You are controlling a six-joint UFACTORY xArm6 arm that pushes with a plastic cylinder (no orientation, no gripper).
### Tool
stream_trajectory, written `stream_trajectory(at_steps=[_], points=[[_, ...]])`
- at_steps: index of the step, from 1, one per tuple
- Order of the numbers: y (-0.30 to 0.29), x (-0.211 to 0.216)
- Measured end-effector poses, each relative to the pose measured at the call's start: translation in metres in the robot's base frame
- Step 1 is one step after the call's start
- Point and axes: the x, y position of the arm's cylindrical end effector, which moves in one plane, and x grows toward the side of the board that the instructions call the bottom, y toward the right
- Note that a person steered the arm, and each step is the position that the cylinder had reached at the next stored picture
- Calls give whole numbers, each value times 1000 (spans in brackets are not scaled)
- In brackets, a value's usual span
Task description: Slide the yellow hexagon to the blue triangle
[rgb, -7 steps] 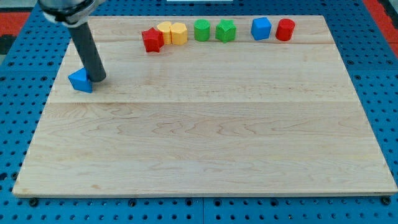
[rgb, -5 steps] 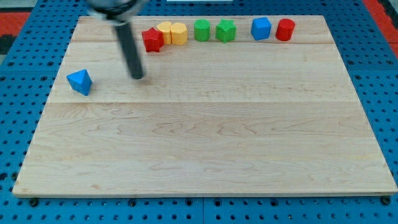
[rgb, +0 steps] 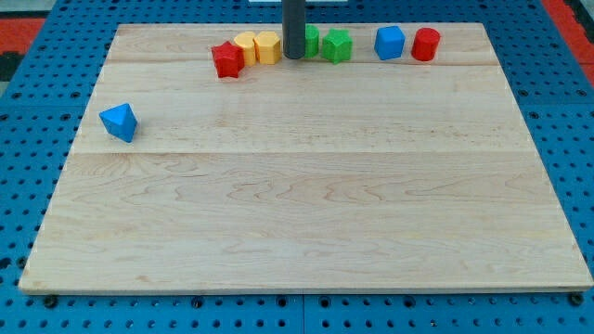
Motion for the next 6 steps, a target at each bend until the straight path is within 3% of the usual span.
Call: stream_trajectory(at_steps=[2, 3, 4, 6], points=[[-34, -21], [-29, -63], [-32, -63], [-95, 18]])
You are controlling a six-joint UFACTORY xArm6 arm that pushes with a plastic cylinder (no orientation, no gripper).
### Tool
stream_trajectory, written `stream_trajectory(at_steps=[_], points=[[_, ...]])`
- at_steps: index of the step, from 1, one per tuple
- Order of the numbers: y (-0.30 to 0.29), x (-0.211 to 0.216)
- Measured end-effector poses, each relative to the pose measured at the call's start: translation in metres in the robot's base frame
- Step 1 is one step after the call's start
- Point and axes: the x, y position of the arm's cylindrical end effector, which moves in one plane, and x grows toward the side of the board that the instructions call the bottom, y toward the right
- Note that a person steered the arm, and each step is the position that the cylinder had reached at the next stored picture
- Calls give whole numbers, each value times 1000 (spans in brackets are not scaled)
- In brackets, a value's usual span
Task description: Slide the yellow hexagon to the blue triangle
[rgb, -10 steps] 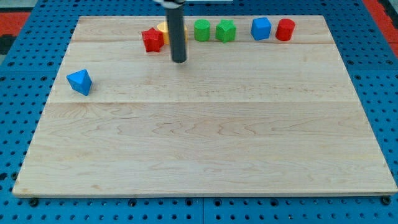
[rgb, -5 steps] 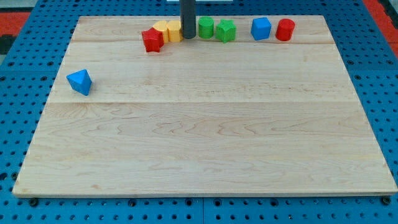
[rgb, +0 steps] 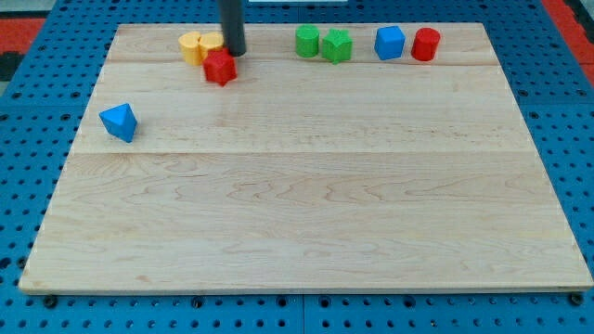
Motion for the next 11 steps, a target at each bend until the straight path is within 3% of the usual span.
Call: stream_trajectory(at_steps=[3, 4, 5, 6, 8, 9, 11], points=[[-6, -60], [-7, -60], [-51, -55], [-82, -38], [-79, 25], [-61, 15], [-80, 95]])
